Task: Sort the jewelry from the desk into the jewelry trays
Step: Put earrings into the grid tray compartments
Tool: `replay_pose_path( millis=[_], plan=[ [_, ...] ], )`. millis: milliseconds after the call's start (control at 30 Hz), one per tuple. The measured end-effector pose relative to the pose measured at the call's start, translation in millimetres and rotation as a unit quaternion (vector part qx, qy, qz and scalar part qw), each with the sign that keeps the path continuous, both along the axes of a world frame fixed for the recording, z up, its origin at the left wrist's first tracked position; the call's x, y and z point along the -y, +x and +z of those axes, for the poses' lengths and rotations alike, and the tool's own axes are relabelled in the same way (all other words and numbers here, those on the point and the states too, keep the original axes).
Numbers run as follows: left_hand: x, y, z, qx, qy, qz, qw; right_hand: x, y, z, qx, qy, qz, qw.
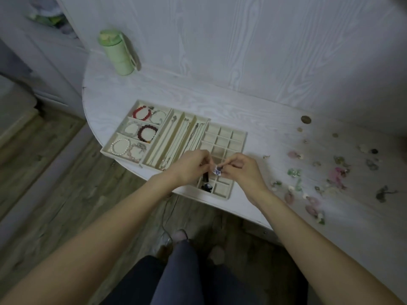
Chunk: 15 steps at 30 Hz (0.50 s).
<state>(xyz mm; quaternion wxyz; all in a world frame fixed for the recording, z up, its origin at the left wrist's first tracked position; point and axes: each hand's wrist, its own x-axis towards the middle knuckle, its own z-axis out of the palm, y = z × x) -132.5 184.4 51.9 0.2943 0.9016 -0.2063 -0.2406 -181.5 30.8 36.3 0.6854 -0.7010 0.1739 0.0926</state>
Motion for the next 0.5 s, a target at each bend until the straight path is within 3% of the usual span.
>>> replay_pose_path(
  millis=[67, 233, 500],
  plan=[
    [-5.0, -3.5, -4.4, -0.001, 0.009, 0.020, 1.000, -1.4, -4.0, -4.8, -0.032, 0.011, 0.015, 0.999],
    [-8.4, -7.5, -21.6, -0.014, 0.029, 0.056, 0.998, -1.3, -5.1, -21.5, -0.024, -0.112, 0.081, 0.990],
    [-4.6, -13.6, -49.4, -0.023, 0.049, 0.081, 0.995, -6.2, -2.8, -48.3, -0.023, -0.214, 0.100, 0.971]
  ],
)
